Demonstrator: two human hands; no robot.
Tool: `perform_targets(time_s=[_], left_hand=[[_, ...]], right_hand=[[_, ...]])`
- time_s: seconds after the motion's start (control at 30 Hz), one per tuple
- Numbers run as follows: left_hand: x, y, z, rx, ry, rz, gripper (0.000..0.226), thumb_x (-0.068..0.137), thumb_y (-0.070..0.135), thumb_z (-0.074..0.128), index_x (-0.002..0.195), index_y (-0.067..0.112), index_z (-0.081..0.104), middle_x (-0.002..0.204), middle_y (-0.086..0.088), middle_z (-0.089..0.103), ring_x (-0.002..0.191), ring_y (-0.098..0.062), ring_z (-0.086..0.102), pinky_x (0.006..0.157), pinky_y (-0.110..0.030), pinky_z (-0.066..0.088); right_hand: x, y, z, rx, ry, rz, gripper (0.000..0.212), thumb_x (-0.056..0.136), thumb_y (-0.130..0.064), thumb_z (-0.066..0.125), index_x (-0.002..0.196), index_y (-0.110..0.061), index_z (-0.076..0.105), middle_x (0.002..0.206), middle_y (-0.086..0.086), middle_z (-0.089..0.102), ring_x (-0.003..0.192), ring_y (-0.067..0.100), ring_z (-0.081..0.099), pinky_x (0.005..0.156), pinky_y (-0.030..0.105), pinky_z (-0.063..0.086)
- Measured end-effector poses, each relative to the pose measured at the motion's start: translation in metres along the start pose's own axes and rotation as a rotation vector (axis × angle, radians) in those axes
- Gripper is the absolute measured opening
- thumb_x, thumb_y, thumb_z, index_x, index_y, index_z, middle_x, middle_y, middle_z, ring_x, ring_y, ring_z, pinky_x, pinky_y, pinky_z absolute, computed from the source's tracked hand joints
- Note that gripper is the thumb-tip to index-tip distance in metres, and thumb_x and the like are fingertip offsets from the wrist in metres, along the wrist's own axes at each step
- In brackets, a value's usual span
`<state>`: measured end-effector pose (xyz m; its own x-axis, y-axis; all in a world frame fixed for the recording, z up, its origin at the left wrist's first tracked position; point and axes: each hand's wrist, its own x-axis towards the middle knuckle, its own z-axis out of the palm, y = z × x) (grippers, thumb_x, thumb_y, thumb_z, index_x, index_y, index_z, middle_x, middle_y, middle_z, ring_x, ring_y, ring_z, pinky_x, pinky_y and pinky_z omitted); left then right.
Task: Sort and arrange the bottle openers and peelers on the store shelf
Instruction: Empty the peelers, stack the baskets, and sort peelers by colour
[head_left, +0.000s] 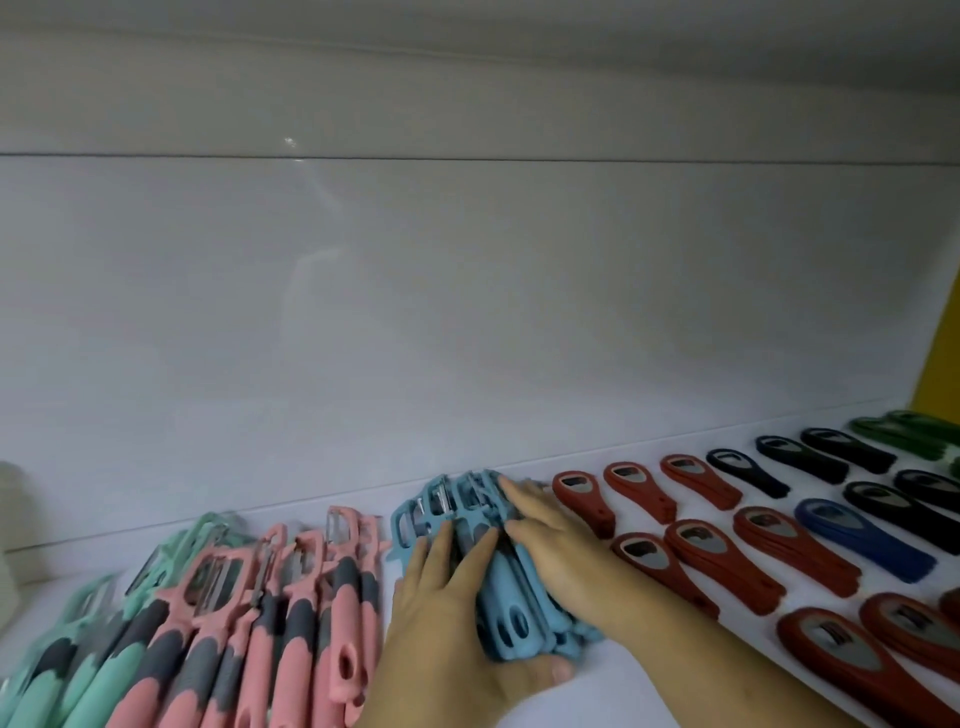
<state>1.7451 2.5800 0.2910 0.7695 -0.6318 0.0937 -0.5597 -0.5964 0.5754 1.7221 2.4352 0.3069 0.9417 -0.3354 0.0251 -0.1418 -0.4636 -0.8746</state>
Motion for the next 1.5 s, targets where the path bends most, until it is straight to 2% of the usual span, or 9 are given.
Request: perform_targets(time_s=[0.1, 0.43, 0.57, 0.73, 0.97, 1.2, 1.3, 1.37, 1.5], left_hand=[[-0.002, 0.003, -0.003, 0.014, 0.025, -0.050, 0.153, 0.002, 0.101, 0.022, 0.145, 0.049, 0.003, 0.156, 0.012, -0.018, 0.145, -0.018, -0.016, 0.117, -0.038, 0.000], [-0.007, 0.008, -0.003, -0.144, -0.042, 0.034, 0.139, 0.020, 0.093, 0.053, 0.145, 0.048, 0.009, 0.152, 0.022, -0.015, 0.138, -0.007, -0.024, 0.117, -0.036, 0.000], [-0.008, 0.008, -0.002, -0.145, -0.053, 0.035, 0.135, 0.025, 0.096, 0.047, 0.146, 0.048, 0.007, 0.148, 0.022, -0.019, 0.132, -0.009, -0.033, 0.119, -0.041, -0.004], [-0.009, 0.007, -0.002, -0.083, -0.034, 0.034, 0.098, 0.070, 0.068, 0.064, 0.148, 0.044, 0.009, 0.157, 0.009, -0.017, 0.143, -0.017, -0.023, 0.119, -0.040, -0.005], [-0.013, 0.004, -0.004, -0.101, 0.007, 0.045, 0.093, 0.073, 0.064, 0.064, 0.148, 0.042, 0.014, 0.158, 0.008, -0.014, 0.145, -0.015, -0.018, 0.120, -0.039, 0.001], [-0.017, 0.002, -0.003, -0.123, 0.075, 0.057, 0.081, 0.078, 0.063, 0.058, 0.147, 0.041, 0.021, 0.158, 0.011, -0.002, 0.144, -0.008, -0.014, 0.117, -0.035, 0.003], [-0.017, 0.004, -0.005, -0.157, 0.141, 0.020, 0.064, 0.084, 0.061, 0.050, 0.141, 0.039, 0.032, 0.146, 0.019, 0.017, 0.141, -0.003, -0.001, 0.118, -0.036, 0.005], [-0.014, 0.005, -0.007, -0.244, 0.214, -0.018, 0.048, 0.085, 0.060, 0.047, 0.127, 0.038, 0.045, 0.130, 0.020, 0.036, 0.134, -0.006, 0.025, 0.117, -0.035, 0.019], [-0.010, 0.008, -0.010, -0.432, 0.273, -0.147, 0.023, 0.094, 0.041, 0.048, 0.114, 0.030, 0.052, 0.109, 0.016, 0.052, 0.107, -0.005, 0.052, 0.095, -0.020, 0.041]], right_hand=[[-0.001, -0.001, -0.003, 0.017, 0.084, 0.019, 0.054, 0.089, -0.027, 0.038, 0.142, -0.032, 0.037, 0.150, -0.004, 0.035, 0.137, 0.014, 0.033, 0.114, 0.039, 0.029], [-0.006, -0.004, -0.007, -0.032, 0.049, 0.084, 0.049, 0.093, -0.021, 0.042, 0.140, -0.032, 0.039, 0.137, -0.002, 0.047, 0.118, 0.015, 0.051, 0.101, 0.035, 0.045], [-0.007, -0.006, -0.010, -0.004, 0.084, 0.094, 0.036, 0.092, -0.021, 0.044, 0.125, -0.033, 0.045, 0.104, -0.008, 0.058, 0.094, 0.013, 0.060, 0.085, 0.035, 0.053], [-0.009, -0.006, -0.013, -0.023, 0.091, 0.097, 0.030, 0.092, -0.021, 0.048, 0.119, -0.034, 0.046, 0.100, -0.009, 0.059, 0.088, 0.012, 0.063, 0.082, 0.035, 0.055], [-0.006, -0.006, -0.011, -0.104, 0.147, 0.082, 0.039, 0.091, -0.023, 0.052, 0.130, -0.026, 0.047, 0.115, -0.002, 0.058, 0.093, 0.013, 0.059, 0.082, 0.031, 0.051], [-0.005, -0.005, -0.011, -0.115, 0.172, 0.038, 0.036, 0.093, -0.024, 0.051, 0.129, -0.023, 0.049, 0.096, -0.011, 0.053, 0.080, 0.002, 0.054, 0.068, 0.023, 0.046], [-0.006, -0.004, -0.010, -0.111, 0.153, 0.043, 0.039, 0.092, -0.029, 0.053, 0.130, -0.025, 0.048, 0.118, -0.004, 0.057, 0.094, 0.009, 0.058, 0.084, 0.029, 0.049], [-0.007, -0.003, -0.009, -0.120, 0.141, 0.045, 0.040, 0.091, -0.030, 0.055, 0.130, -0.026, 0.049, 0.123, -0.001, 0.057, 0.101, 0.013, 0.058, 0.088, 0.030, 0.049], [-0.006, -0.003, -0.008, -0.094, 0.138, 0.052, 0.040, 0.089, -0.031, 0.058, 0.128, -0.026, 0.050, 0.116, -0.002, 0.058, 0.096, 0.012, 0.059, 0.085, 0.030, 0.049]])
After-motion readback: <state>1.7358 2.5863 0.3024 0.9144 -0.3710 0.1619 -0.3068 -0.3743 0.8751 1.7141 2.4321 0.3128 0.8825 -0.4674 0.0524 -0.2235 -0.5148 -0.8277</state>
